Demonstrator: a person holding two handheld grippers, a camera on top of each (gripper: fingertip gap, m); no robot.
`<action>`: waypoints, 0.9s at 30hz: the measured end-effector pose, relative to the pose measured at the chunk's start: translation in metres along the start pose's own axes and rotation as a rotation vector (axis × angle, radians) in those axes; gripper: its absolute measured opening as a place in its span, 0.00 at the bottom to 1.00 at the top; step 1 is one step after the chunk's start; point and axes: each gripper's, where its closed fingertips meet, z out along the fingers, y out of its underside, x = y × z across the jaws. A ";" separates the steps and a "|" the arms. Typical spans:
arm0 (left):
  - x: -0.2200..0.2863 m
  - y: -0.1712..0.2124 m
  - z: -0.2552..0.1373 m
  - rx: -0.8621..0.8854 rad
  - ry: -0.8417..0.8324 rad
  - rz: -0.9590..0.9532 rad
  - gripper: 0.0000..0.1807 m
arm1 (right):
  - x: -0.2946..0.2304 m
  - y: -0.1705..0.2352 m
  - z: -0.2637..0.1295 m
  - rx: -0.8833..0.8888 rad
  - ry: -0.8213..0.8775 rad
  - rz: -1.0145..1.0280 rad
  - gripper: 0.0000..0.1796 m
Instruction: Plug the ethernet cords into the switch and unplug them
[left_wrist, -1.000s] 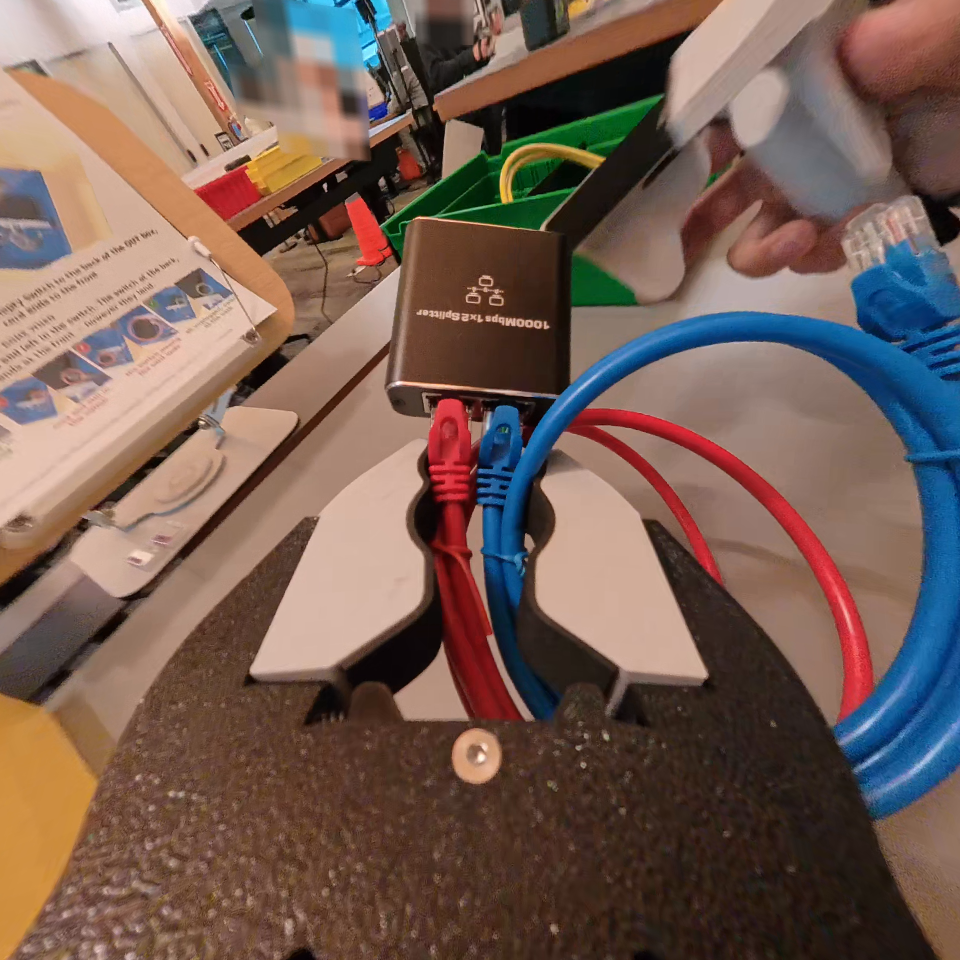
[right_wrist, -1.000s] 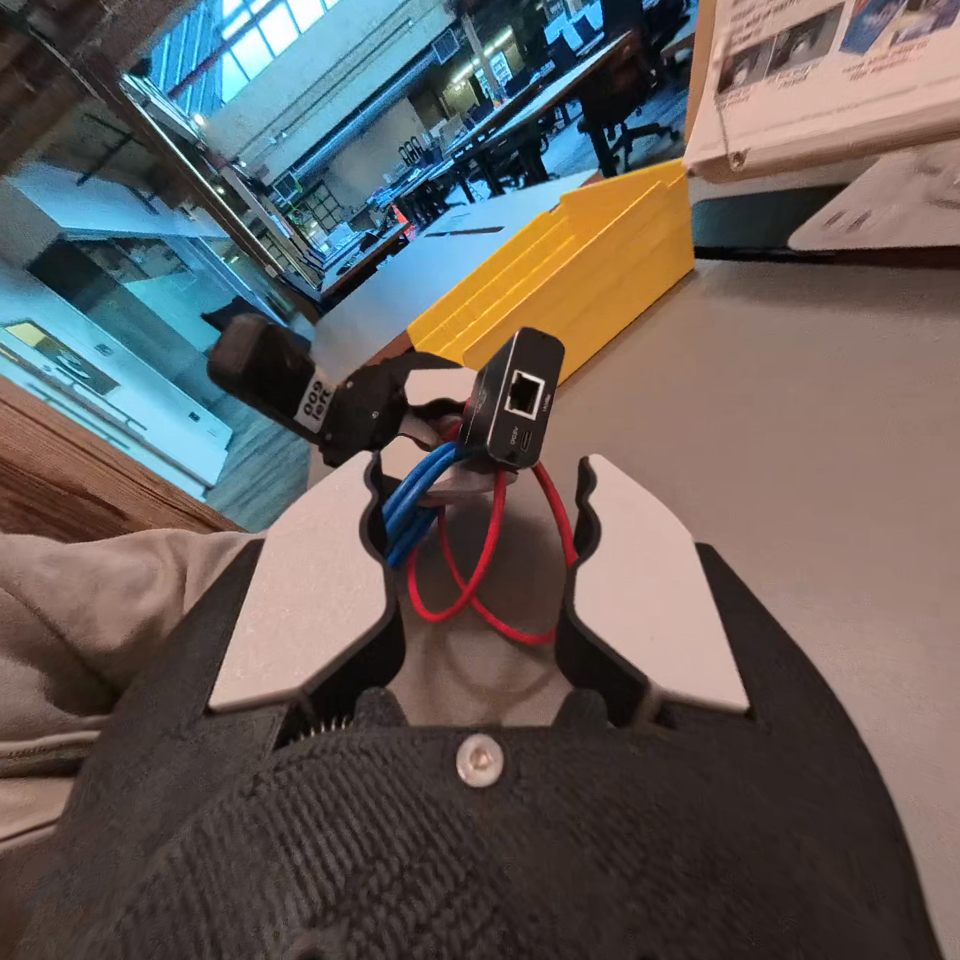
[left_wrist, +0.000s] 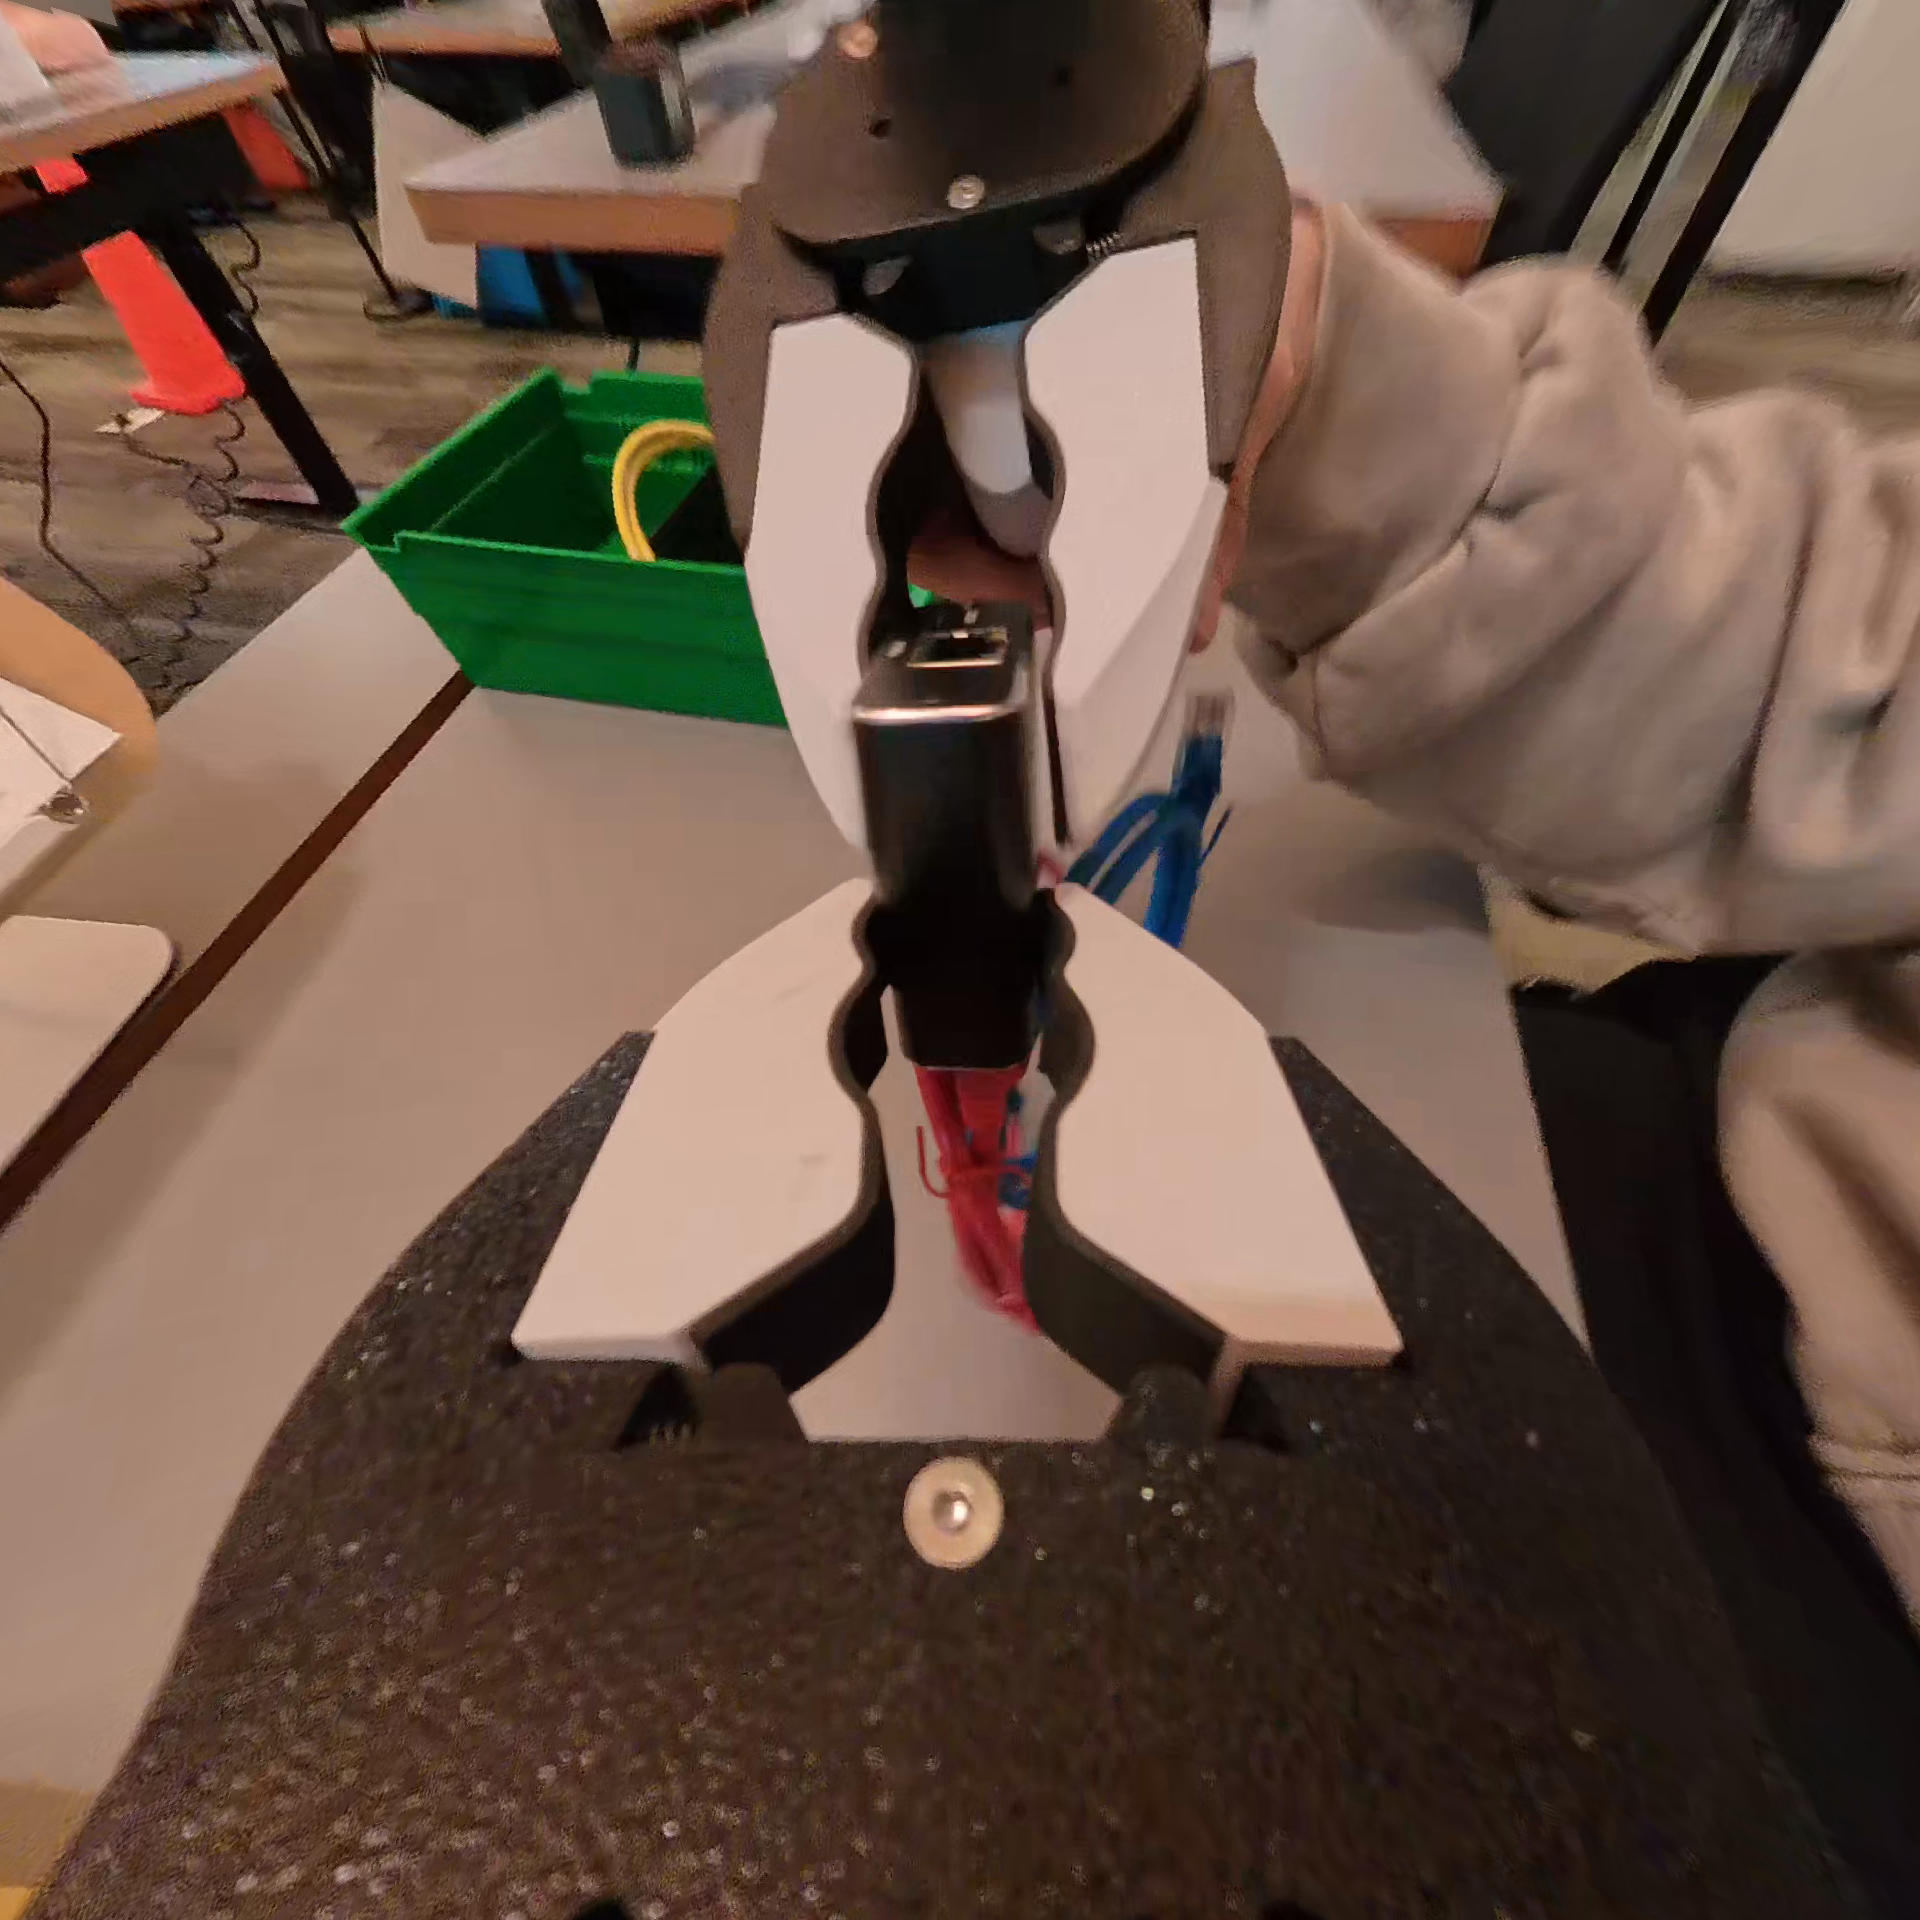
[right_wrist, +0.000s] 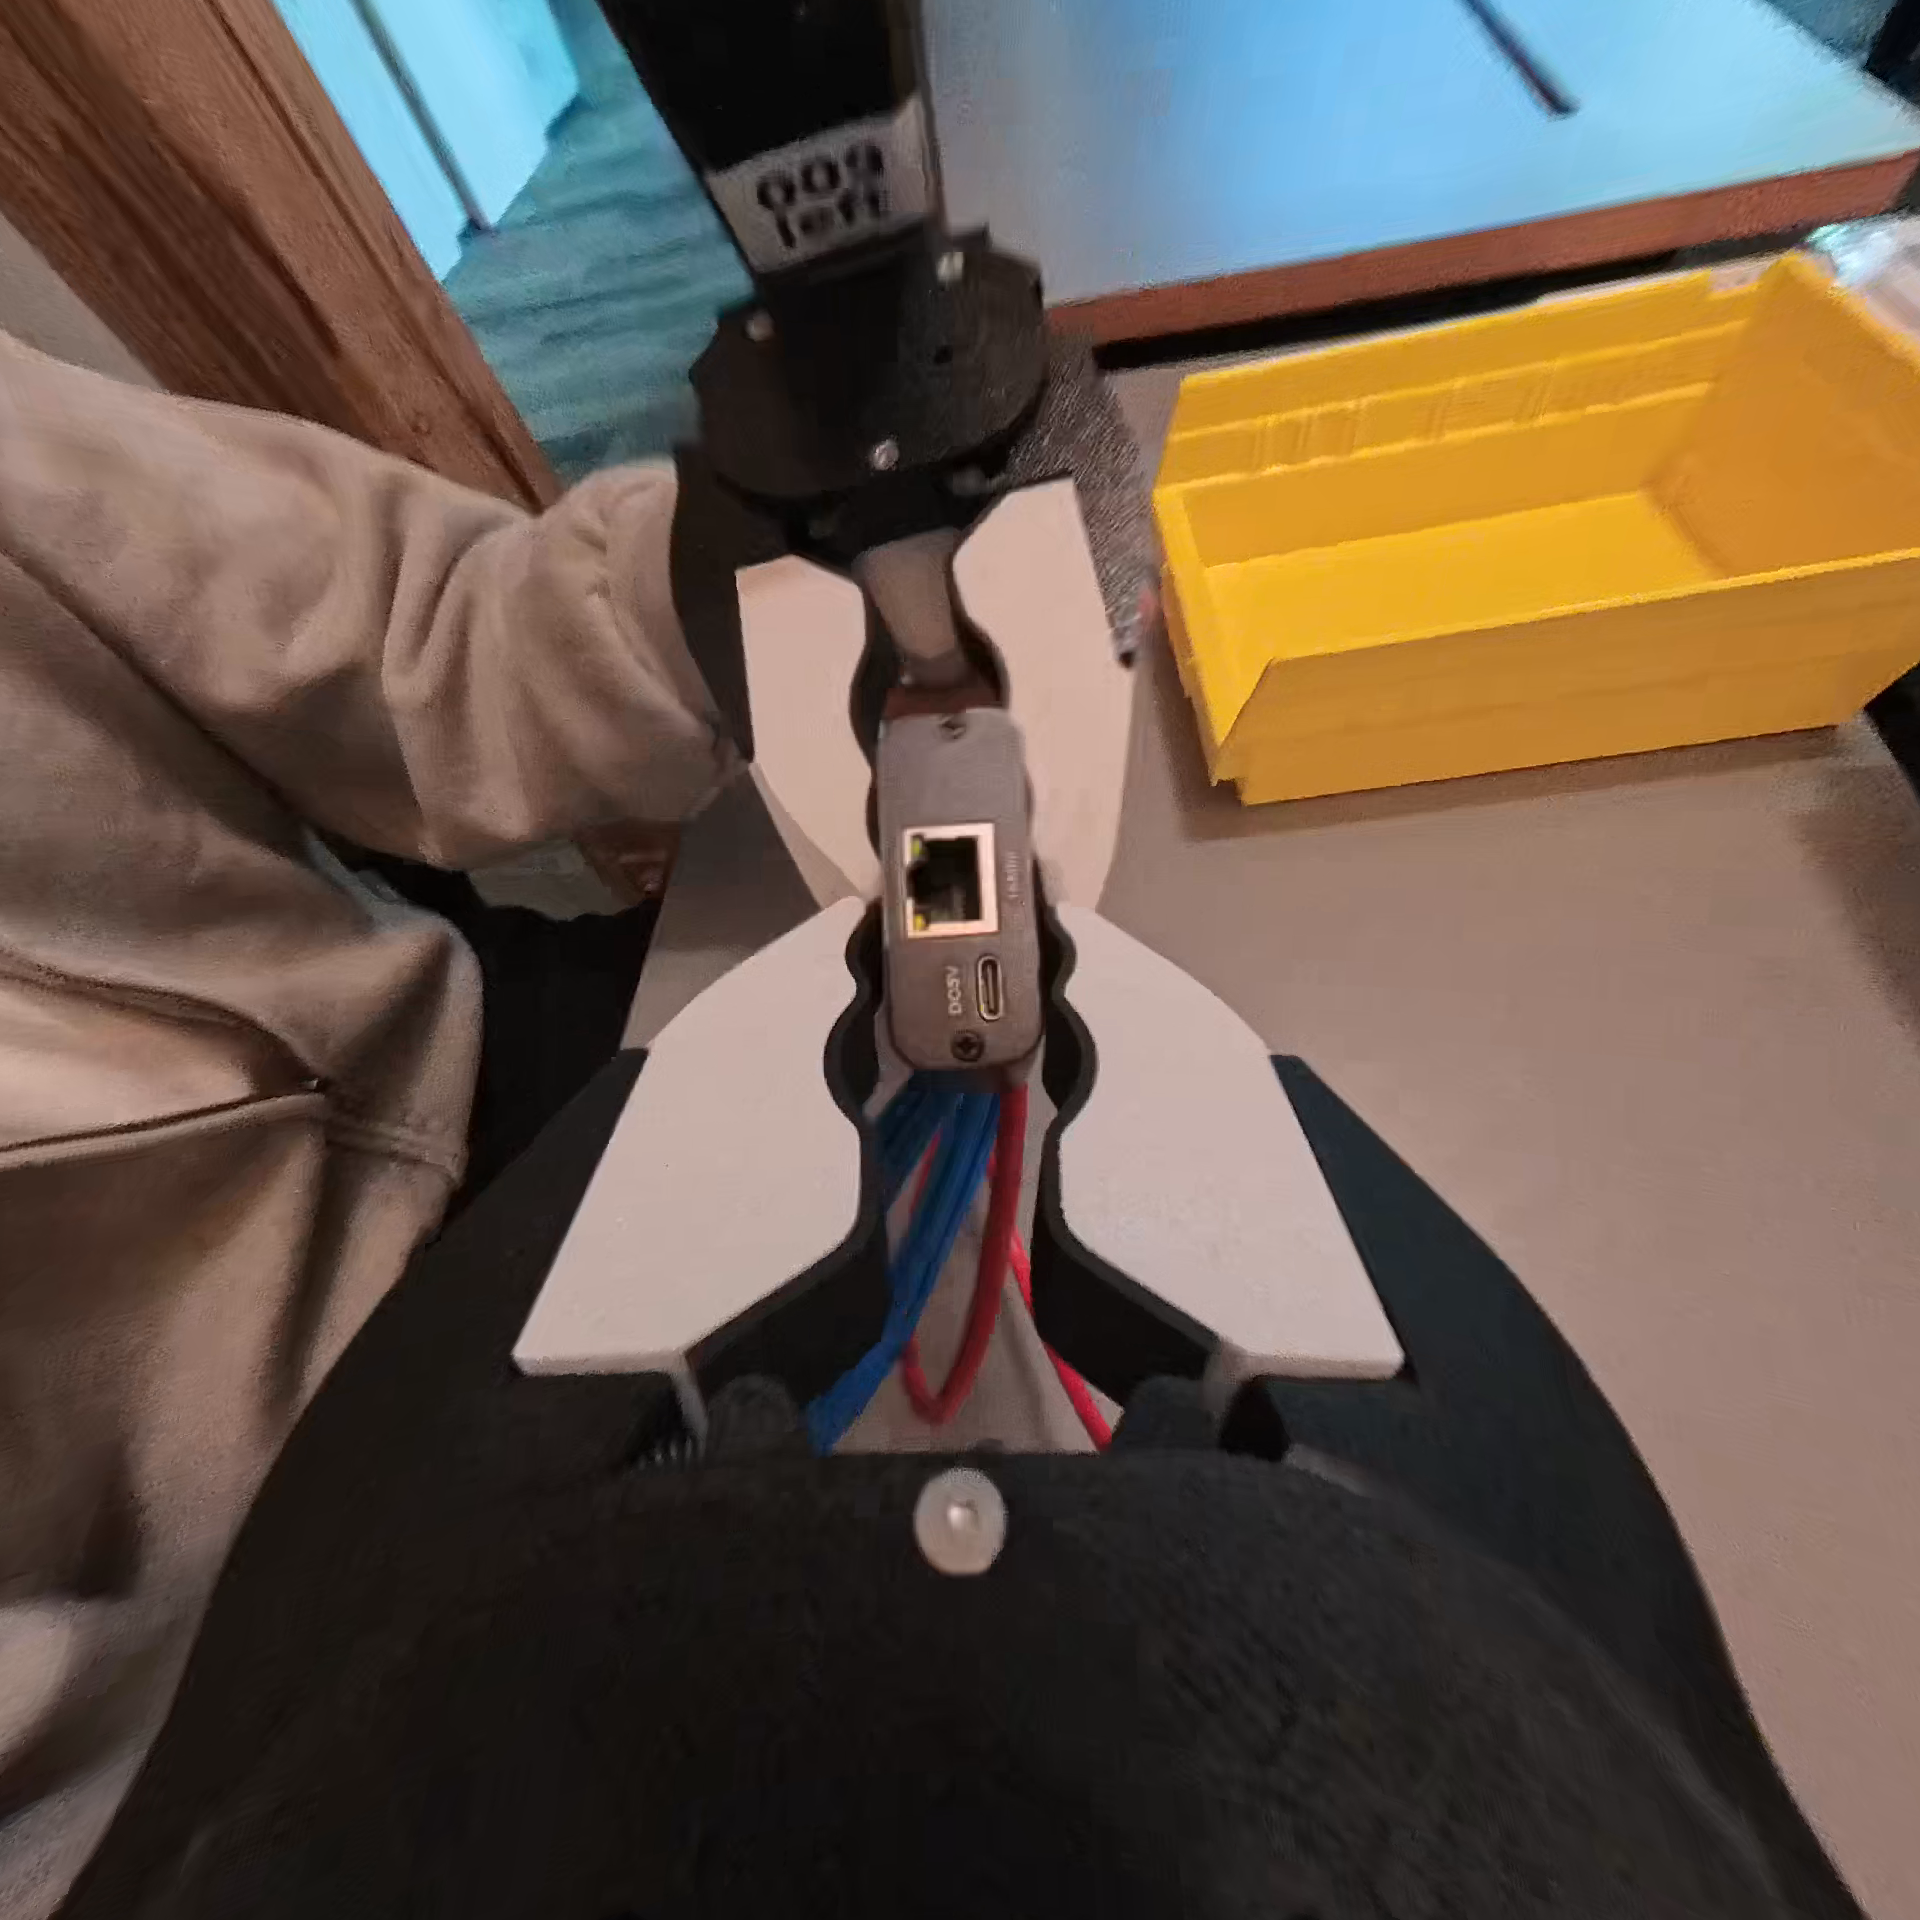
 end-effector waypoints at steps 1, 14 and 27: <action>-0.002 -0.002 -0.004 0.032 -0.005 -0.035 0.13 | 0.004 -0.010 -0.011 0.075 0.055 0.000 0.16; -0.035 -0.045 -0.027 0.568 -0.346 -0.406 0.13 | -0.008 0.025 0.016 0.398 0.639 0.140 0.31; 0.012 -0.072 -0.019 0.617 -0.258 -0.305 0.13 | -0.024 0.020 0.031 0.427 0.509 0.008 0.09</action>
